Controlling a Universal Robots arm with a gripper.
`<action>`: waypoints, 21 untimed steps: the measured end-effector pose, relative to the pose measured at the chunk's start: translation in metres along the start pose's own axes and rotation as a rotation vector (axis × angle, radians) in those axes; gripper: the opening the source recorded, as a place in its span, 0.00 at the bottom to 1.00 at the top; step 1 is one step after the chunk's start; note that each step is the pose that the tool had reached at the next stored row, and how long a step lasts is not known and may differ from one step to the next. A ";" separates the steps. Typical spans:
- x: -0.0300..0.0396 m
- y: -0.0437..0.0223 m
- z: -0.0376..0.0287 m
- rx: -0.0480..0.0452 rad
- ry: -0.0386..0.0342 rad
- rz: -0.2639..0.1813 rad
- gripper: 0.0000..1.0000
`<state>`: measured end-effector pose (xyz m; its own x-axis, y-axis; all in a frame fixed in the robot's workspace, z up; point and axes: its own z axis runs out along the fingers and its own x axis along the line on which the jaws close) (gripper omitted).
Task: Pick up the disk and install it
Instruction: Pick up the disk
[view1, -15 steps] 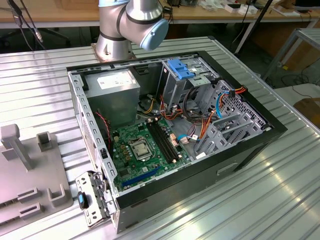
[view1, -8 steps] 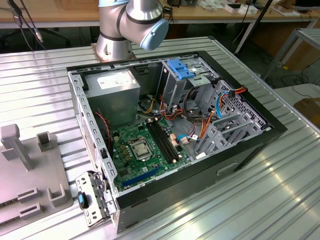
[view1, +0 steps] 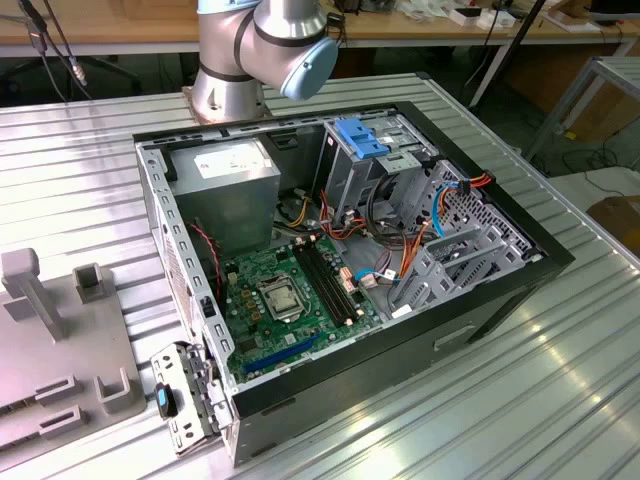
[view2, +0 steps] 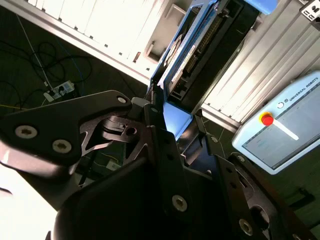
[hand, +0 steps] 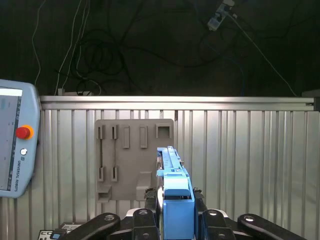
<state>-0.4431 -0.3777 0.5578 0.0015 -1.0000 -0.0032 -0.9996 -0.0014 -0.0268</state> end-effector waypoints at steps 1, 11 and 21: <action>0.0000 -0.0017 0.0000 -0.0001 0.0000 0.000 0.37; 0.0012 -0.0170 0.0020 0.0000 0.0000 0.000 0.37; 0.0032 -0.0369 0.0046 -0.0001 0.0000 0.000 0.37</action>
<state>-0.4061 -0.3808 0.5542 0.0016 -1.0000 -0.0031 -0.9996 -0.0015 -0.0266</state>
